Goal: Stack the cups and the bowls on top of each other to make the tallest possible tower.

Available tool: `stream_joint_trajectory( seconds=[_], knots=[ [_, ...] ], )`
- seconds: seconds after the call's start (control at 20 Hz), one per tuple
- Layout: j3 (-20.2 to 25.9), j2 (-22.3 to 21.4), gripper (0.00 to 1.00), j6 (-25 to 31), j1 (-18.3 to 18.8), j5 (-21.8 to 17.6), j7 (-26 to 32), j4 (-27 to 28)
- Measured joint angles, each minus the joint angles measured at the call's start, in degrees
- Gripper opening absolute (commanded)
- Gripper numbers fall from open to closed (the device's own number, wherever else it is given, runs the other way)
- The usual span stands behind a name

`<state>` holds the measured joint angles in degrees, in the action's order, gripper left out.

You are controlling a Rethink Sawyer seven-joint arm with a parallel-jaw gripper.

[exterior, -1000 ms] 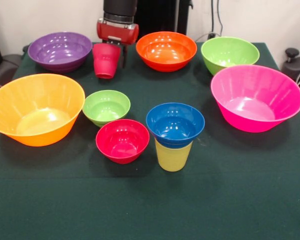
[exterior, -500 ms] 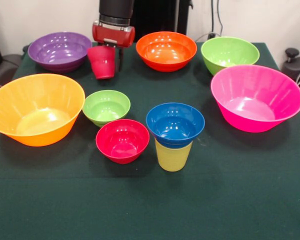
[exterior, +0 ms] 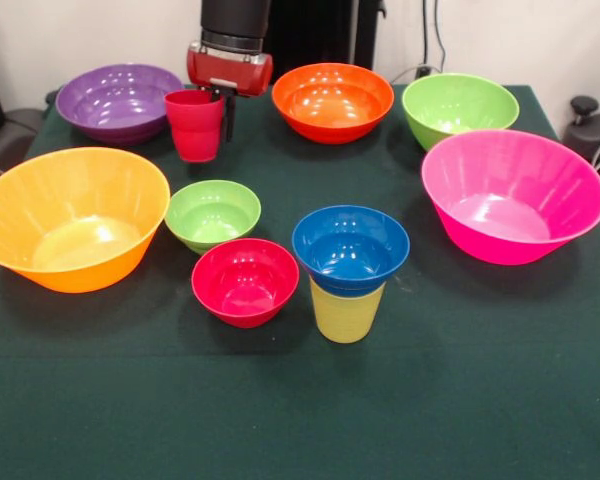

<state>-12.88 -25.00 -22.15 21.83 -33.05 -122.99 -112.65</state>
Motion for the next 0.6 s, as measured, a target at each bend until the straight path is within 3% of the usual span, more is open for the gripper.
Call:
stream_joint_trajectory(
  seconds=[0.6],
  knots=[
    [3.3, -2.7, 0.00, 7.3, 0.3, 0.0, 0.0, 0.8]
  ],
)
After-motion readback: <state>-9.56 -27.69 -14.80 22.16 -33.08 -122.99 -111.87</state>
